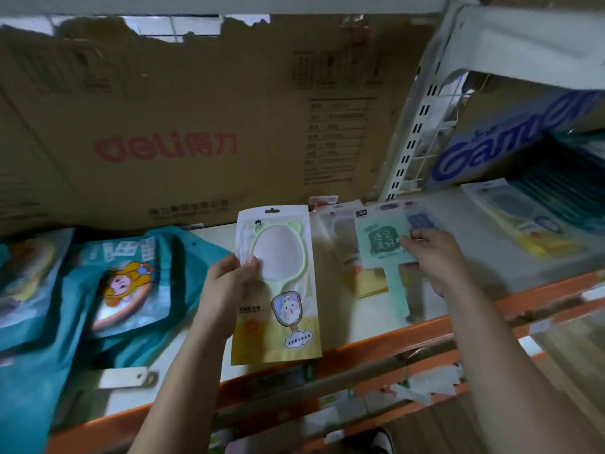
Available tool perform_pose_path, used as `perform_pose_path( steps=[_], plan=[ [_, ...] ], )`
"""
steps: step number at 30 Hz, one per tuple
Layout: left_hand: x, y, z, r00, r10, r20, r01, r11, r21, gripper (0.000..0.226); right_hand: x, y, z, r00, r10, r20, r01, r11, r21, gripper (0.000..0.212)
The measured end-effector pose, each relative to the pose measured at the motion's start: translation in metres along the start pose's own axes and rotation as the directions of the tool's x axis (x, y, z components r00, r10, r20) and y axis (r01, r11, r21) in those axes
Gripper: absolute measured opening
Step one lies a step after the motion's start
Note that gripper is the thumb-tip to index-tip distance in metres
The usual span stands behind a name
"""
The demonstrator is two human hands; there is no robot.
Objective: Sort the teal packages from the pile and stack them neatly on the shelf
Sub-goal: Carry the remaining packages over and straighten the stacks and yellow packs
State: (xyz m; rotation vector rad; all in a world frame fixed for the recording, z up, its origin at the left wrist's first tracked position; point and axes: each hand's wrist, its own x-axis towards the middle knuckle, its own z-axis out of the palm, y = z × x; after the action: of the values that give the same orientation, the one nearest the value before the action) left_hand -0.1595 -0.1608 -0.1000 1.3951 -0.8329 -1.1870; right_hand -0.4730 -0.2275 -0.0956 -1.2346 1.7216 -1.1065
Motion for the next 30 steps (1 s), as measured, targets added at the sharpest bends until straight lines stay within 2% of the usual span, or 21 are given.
perform_pose_path(
  steps=[3,7,10,13,18,22,27,30],
  plan=[
    [0.001,-0.006,0.044,0.998,-0.016,-0.056,0.015,1.0,-0.011,0.015,0.031,0.007,-0.038,1.0,-0.014,-0.019,0.014,1.0,0.004,0.021],
    [0.0,-0.012,0.1,0.994,-0.019,-0.112,0.017,1.0,-0.016,0.018,0.08,0.016,-0.082,1.0,0.016,0.016,-0.015,0.997,-0.075,0.016],
    [-0.005,-0.018,0.127,0.98,-0.035,-0.196,0.031,0.999,-0.027,0.018,0.11,0.023,-0.096,0.989,0.105,0.103,-0.102,0.994,-0.034,0.009],
    [-0.014,-0.025,0.144,0.966,-0.041,-0.254,0.034,0.999,-0.034,0.027,0.129,0.026,-0.095,0.956,0.145,0.256,-0.145,0.989,-0.016,0.008],
    [-0.027,-0.031,0.159,0.945,-0.049,-0.325,0.044,0.999,-0.023,0.023,0.14,0.031,-0.09,0.934,0.095,0.345,-0.066,0.993,-0.094,0.002],
    [-0.031,-0.033,0.162,0.941,-0.033,-0.338,0.035,0.999,0.0,0.027,0.138,0.029,-0.089,0.95,0.014,0.313,0.065,0.968,-0.241,0.014],
    [-0.028,-0.03,0.164,0.955,-0.02,-0.297,0.024,1.0,0.008,0.022,0.131,0.027,-0.087,0.972,-0.055,0.228,0.136,0.924,-0.356,0.012],
    [-0.029,-0.027,0.163,0.964,-0.014,-0.267,0.012,1.0,-0.008,0.024,0.127,0.027,-0.086,0.979,-0.095,0.179,0.163,0.893,-0.421,0.029]
  ],
)
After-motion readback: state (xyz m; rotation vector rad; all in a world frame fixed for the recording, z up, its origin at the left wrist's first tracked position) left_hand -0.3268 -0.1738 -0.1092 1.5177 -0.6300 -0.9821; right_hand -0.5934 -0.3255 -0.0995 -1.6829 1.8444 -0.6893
